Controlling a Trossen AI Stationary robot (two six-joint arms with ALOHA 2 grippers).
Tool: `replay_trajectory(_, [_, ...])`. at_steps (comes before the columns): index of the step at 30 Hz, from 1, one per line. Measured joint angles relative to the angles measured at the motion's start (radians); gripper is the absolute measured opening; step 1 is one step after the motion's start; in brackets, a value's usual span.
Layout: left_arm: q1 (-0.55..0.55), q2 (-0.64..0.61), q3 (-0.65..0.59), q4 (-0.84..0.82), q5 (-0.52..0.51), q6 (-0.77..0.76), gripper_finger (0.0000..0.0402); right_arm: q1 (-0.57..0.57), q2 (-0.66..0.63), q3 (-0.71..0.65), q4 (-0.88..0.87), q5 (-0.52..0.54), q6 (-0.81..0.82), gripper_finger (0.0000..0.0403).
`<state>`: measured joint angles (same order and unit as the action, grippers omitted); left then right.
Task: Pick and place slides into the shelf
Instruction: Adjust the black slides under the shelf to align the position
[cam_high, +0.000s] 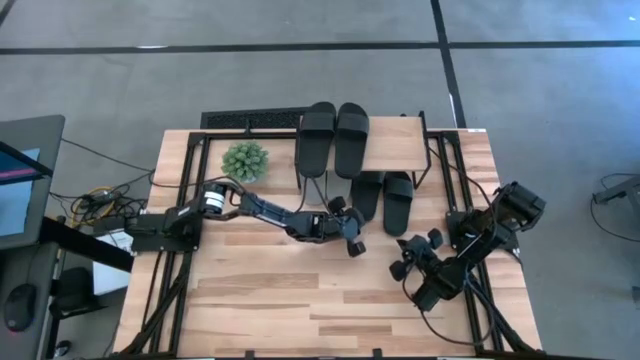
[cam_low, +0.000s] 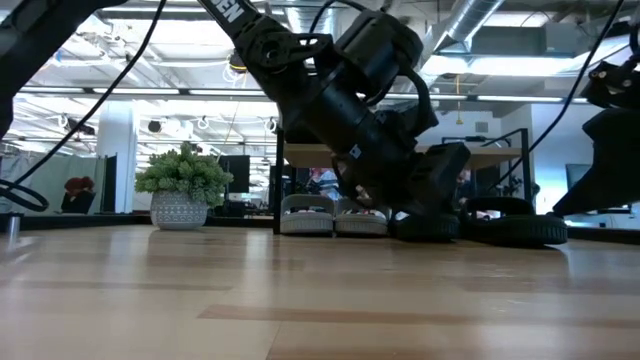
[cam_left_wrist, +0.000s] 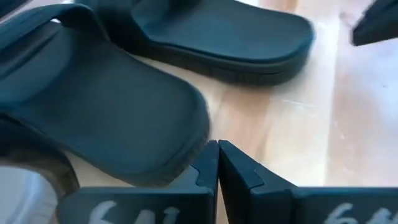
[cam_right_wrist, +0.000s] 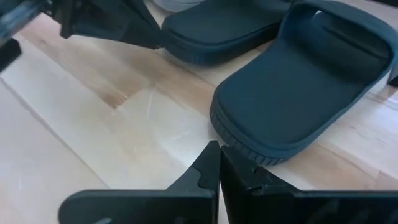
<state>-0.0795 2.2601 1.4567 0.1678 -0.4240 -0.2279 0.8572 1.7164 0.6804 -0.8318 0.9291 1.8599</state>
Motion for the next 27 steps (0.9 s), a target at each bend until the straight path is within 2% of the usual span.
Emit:
replay_trajectory(11, [0.018, 0.000, 0.000, 0.004, 0.006, 0.004, 0.0000, -0.054, 0.000, -0.038, 0.046, 0.002, -0.008, 0.0000])
replay_trajectory(27, [0.053, 0.000, 0.000, 0.010, 0.043, 0.022, 0.0000, -0.075, -0.001, -0.050, 0.056, -0.005, -0.010, 0.0000])
